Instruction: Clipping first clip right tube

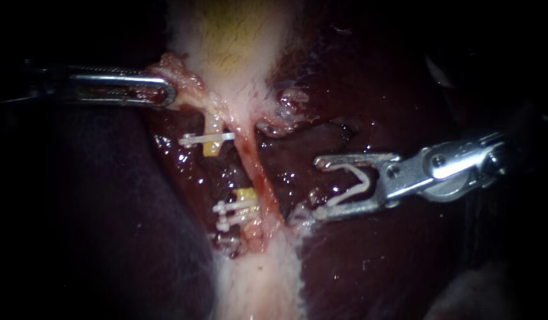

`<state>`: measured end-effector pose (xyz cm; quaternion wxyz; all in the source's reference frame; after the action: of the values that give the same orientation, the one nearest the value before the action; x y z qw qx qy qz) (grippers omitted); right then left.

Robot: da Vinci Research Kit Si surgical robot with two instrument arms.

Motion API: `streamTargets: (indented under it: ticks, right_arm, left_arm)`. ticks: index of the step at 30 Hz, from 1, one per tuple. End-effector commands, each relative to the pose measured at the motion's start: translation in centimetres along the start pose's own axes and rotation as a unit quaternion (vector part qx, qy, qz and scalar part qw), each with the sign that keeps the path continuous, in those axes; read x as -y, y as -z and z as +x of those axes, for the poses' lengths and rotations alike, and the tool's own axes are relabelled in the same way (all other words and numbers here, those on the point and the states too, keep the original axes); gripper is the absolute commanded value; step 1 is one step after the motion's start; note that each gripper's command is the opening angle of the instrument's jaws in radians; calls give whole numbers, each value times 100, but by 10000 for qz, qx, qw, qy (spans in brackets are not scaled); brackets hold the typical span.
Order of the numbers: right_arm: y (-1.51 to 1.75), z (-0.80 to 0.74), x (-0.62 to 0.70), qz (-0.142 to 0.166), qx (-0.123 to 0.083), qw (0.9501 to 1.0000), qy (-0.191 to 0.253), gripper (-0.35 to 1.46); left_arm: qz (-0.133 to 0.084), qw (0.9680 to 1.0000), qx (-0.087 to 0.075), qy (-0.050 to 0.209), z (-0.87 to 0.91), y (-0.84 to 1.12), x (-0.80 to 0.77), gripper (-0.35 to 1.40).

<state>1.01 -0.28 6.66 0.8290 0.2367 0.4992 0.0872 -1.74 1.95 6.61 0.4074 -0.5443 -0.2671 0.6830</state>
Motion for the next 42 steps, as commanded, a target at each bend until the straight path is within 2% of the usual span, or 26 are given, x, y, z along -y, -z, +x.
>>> streamTargets:
  ticks: [1, 10, 16, 24, 27, 33, 42]
  right_arm:
    - [-5, -1, 0, 22, 8, 10000, -56, 49]
    - [-56, -7, -3, 175, 45, 9993, -323, 49]
    - [-82, -8, -3, 247, -29, 9989, -402, 50]
    - [-97, -8, -3, 287, -231, 9978, -551, 50]
    - [-96, -6, -2, 342, -383, 9964, -668, 50]
    - [-96, -1, 9, 604, -617, 9934, -760, 50]
    - [-98, 17, 37, 1025, -906, 9872, -819, 49]
  left_arm:
    - [1, 10000, 0, -1, 0, 0, 0, -35]
    - [2, 10000, 0, -1, 0, -1, 0, -35]
    - [5, 10000, -2, -1, 0, -2, 0, -35]
    - [5, 10000, -2, -1, 0, -3, 1, -35]
    - [4, 10000, -2, -1, 0, -3, 1, -35]
    - [3, 10000, -1, -2, 0, -3, 2, -35]
    - [2, 10000, -1, -2, 0, -3, 3, -35]
